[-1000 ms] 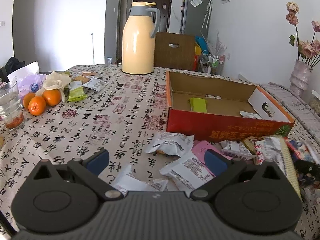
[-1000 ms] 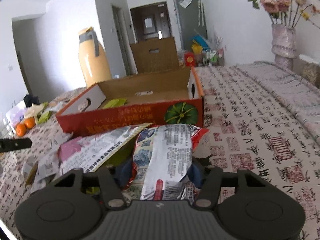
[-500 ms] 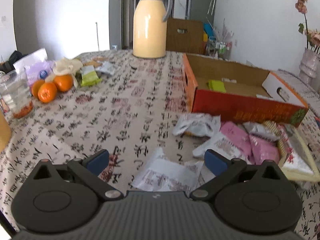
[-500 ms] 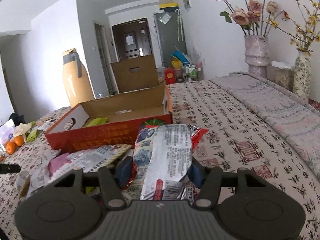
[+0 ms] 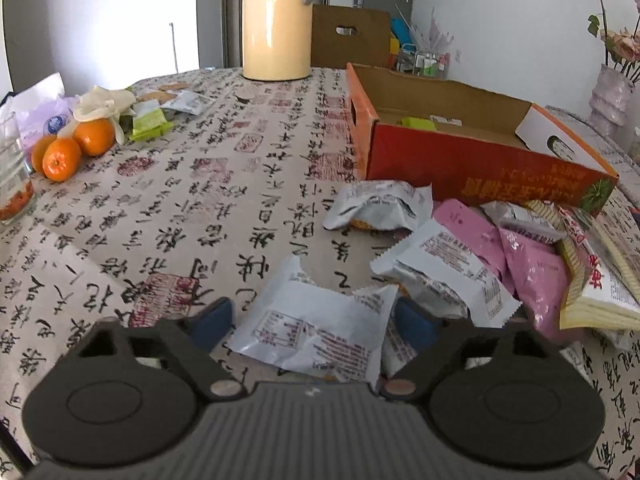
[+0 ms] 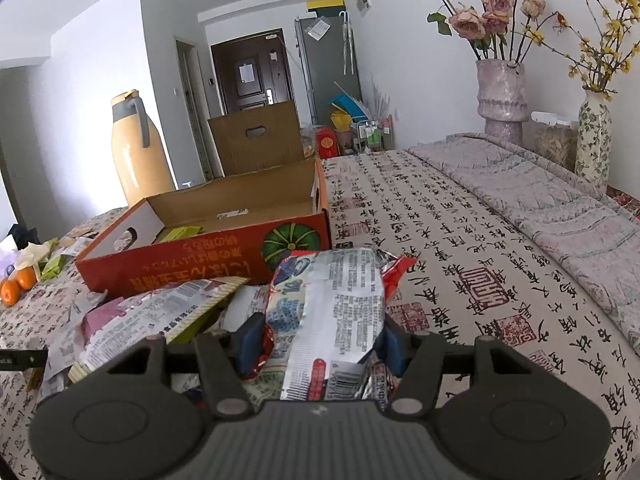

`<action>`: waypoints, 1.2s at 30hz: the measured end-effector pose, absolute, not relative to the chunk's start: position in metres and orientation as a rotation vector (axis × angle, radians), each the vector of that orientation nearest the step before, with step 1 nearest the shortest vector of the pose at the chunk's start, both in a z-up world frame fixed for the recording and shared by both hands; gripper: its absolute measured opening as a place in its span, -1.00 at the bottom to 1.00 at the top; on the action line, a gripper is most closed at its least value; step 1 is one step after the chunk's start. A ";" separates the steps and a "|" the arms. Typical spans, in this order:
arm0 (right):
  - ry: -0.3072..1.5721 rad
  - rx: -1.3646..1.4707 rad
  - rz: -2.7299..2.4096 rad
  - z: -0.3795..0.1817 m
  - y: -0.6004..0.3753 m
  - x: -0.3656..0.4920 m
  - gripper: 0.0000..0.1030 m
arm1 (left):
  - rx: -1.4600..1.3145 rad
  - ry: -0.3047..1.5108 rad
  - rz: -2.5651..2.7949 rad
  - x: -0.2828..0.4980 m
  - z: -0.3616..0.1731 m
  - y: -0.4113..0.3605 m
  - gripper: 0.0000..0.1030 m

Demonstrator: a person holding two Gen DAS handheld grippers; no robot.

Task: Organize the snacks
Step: 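Grasp the red-and-white chip bag with right tool while left tool grasps a white sachet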

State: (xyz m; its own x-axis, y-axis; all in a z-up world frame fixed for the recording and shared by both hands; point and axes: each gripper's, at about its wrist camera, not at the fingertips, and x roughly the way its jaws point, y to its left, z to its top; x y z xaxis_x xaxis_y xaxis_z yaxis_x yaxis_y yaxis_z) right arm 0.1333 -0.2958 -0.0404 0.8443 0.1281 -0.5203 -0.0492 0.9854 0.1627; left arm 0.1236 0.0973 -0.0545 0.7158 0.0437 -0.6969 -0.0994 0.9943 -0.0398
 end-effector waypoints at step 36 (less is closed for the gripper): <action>0.545 0.155 0.109 -0.042 -0.296 0.134 0.14 | -0.094 0.646 0.108 0.112 -0.027 0.099 -0.44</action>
State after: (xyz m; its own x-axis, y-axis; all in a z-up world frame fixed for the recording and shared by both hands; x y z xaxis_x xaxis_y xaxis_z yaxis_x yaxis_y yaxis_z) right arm 0.1335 -0.2956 -0.0421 0.8499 0.1438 -0.5070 -0.0616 0.9826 0.1753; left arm 0.1120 0.0985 -0.0273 0.7930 0.0711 -0.6050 -0.1299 0.9901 -0.0538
